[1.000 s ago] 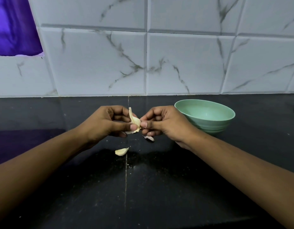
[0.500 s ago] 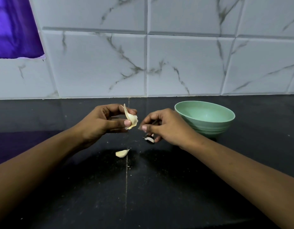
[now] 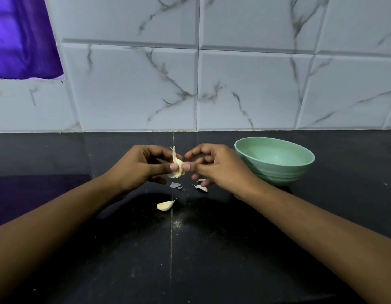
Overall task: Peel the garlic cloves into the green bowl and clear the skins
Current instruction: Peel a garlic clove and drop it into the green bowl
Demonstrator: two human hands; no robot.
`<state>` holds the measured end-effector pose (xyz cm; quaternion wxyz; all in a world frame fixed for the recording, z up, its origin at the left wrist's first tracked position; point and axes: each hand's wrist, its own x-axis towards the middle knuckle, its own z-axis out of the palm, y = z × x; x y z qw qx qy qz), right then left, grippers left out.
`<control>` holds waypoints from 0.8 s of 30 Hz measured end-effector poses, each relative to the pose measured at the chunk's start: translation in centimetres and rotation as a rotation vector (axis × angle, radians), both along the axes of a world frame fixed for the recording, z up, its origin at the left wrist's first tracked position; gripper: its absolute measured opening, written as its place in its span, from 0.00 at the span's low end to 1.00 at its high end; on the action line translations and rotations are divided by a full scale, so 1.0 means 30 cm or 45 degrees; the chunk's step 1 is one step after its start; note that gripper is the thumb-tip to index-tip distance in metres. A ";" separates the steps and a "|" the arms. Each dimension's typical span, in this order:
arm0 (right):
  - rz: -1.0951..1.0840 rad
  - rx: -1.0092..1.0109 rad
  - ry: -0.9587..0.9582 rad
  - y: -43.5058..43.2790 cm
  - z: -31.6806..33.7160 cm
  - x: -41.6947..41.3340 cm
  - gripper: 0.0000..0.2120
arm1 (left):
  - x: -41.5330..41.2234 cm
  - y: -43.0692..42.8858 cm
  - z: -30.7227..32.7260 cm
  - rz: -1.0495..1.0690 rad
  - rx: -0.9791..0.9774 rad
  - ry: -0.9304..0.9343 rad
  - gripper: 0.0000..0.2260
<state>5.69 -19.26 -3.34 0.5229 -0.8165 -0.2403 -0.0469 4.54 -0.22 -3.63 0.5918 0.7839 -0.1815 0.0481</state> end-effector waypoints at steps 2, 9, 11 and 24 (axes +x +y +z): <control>0.044 0.082 0.051 0.010 -0.003 -0.005 0.13 | -0.008 -0.014 0.002 0.039 0.025 -0.045 0.06; 0.154 0.391 0.155 0.003 0.010 -0.006 0.14 | -0.020 -0.037 0.006 0.074 -0.048 -0.102 0.14; 0.175 0.405 0.171 0.001 0.006 -0.005 0.12 | -0.022 -0.034 0.008 0.076 -0.082 -0.026 0.13; 0.090 0.264 -0.013 0.002 -0.012 0.013 0.07 | -0.037 -0.060 0.020 0.120 -0.103 0.112 0.12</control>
